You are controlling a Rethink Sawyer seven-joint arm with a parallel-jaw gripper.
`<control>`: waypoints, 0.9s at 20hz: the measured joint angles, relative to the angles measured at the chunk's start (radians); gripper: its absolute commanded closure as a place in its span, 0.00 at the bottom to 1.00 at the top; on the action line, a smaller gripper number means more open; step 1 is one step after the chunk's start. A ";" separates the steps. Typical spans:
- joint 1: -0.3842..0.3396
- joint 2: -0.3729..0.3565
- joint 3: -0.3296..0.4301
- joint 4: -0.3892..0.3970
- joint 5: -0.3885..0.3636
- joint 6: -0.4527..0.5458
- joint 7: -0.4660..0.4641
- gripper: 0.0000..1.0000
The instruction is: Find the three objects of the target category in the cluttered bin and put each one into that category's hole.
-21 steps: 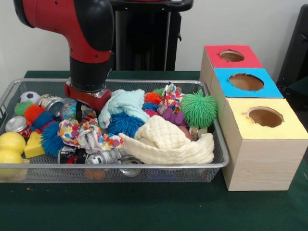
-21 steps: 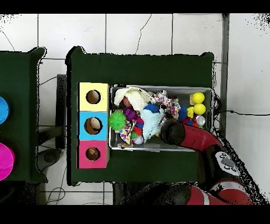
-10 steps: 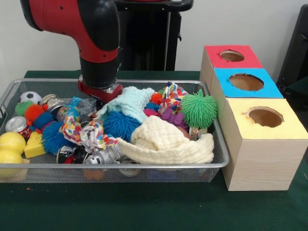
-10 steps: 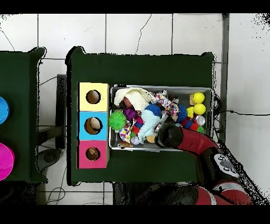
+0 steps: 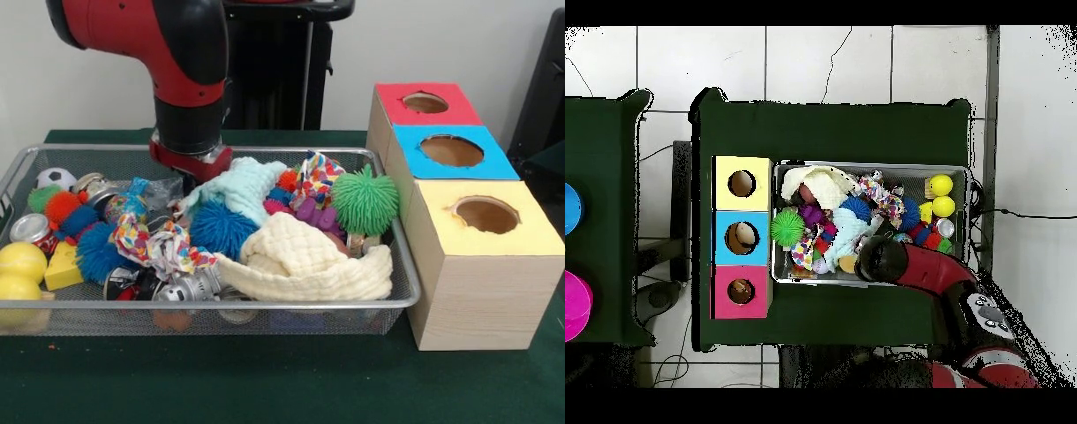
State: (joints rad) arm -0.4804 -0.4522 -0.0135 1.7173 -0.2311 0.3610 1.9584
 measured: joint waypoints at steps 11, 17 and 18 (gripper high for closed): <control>0.267 -0.169 -0.182 0.008 -0.077 -0.027 0.000 1.00; 0.322 -0.193 -0.233 -0.004 -0.079 -0.027 0.000 1.00; 0.324 -0.198 -0.236 -0.005 -0.079 -0.028 0.000 1.00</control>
State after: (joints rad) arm -0.1560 -0.6503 -0.2500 1.7123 -0.3099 0.3333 1.9584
